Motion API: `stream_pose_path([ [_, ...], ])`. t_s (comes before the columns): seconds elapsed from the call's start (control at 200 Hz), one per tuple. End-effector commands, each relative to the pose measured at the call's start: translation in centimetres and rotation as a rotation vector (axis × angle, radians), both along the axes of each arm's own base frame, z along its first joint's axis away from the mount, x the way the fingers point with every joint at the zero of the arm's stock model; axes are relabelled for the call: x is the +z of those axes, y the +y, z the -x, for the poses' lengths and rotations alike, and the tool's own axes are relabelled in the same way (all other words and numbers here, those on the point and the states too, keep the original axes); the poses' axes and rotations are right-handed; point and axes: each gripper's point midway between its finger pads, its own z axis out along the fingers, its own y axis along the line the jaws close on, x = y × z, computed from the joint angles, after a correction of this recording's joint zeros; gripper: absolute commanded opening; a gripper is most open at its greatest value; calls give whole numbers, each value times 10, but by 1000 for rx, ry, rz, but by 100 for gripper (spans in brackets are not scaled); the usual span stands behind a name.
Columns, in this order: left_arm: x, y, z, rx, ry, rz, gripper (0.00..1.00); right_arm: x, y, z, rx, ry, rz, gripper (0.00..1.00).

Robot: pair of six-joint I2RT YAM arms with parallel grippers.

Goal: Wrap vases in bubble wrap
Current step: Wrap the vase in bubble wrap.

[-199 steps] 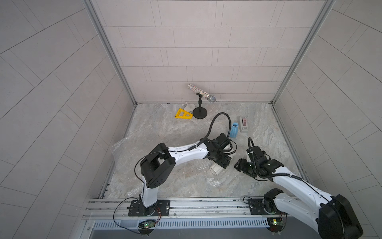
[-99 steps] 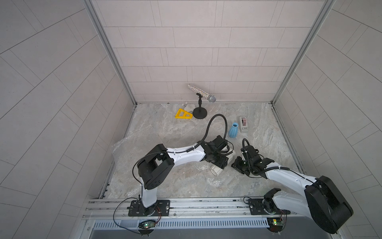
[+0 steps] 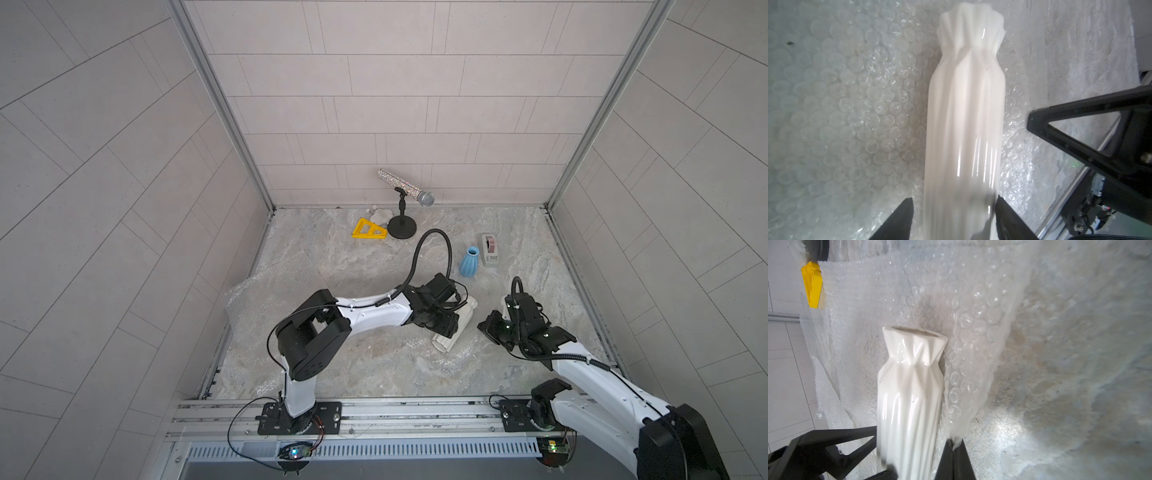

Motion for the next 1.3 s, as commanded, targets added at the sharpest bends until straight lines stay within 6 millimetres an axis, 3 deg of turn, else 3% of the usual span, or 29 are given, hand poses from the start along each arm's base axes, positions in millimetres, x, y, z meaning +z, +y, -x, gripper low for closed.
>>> stream_pose_path([
  [0.0,8,-13,4,50,30,85,65,5,-7,9,31,39,13,0],
  [0.175,9,-18,2,96,47,143,60,24,0,3,71,27,-22,0],
  [0.435,16,-23,7,134,93,223,57,51,15,-23,81,-6,-65,0],
  [0.581,17,-25,12,135,131,266,56,49,27,-32,96,0,-73,0],
  [0.616,17,-24,13,136,129,269,56,61,32,-40,104,-30,-74,0],
  [0.806,21,-14,10,163,121,302,56,59,50,-49,144,-36,-46,0],
  [1.111,29,-10,12,176,141,402,58,39,72,-59,204,9,-24,0],
  [1.296,30,14,2,246,119,392,65,24,76,-61,214,33,-4,0],
])
